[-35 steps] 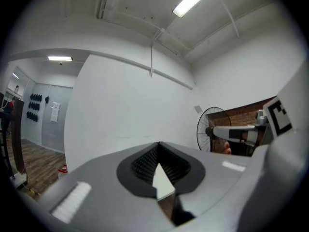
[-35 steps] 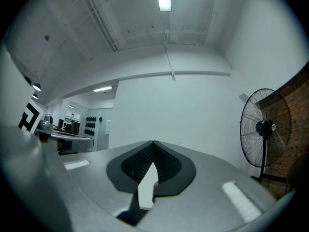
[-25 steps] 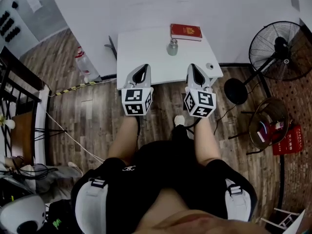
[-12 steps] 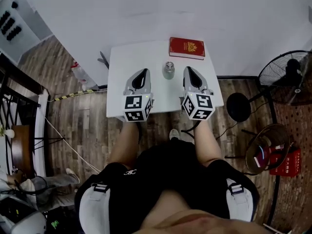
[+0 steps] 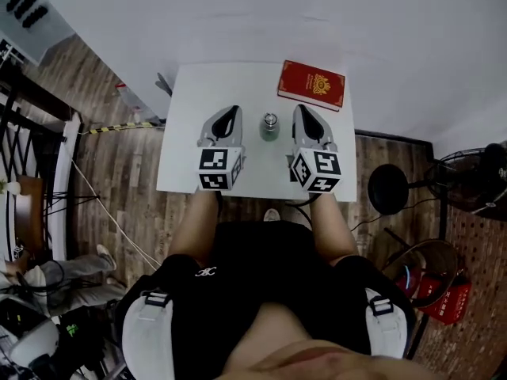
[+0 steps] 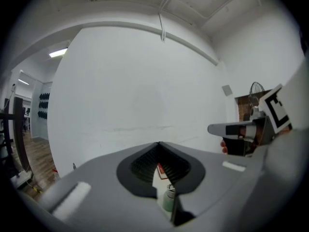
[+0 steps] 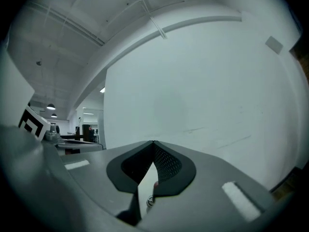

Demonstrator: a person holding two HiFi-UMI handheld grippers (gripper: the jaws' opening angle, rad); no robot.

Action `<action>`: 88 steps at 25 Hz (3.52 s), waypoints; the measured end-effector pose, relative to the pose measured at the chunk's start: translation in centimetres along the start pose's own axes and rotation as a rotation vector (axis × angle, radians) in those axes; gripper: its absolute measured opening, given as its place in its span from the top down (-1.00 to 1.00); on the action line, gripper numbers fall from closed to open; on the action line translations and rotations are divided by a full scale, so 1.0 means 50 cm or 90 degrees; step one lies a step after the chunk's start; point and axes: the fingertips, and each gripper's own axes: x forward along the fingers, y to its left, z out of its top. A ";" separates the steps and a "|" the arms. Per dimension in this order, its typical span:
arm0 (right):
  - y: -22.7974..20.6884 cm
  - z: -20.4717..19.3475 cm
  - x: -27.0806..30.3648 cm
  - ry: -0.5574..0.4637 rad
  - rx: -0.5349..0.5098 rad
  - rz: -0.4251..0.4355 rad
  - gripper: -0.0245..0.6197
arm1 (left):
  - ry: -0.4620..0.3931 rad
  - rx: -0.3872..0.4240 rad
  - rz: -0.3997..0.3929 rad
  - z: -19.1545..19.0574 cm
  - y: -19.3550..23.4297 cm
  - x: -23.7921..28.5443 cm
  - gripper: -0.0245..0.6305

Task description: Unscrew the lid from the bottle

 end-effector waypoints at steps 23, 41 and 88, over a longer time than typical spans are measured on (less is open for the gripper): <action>0.014 -0.117 0.106 0.084 -0.029 0.137 0.47 | 0.098 0.008 -0.235 -0.150 -0.036 0.084 0.11; 0.010 -0.370 0.128 0.311 -0.036 0.155 0.18 | 0.205 0.005 -0.339 -0.374 -0.098 0.161 -0.12; -0.005 -0.498 0.123 0.631 -1.169 0.981 0.21 | 0.224 0.039 -0.474 -0.452 -0.151 0.237 -0.06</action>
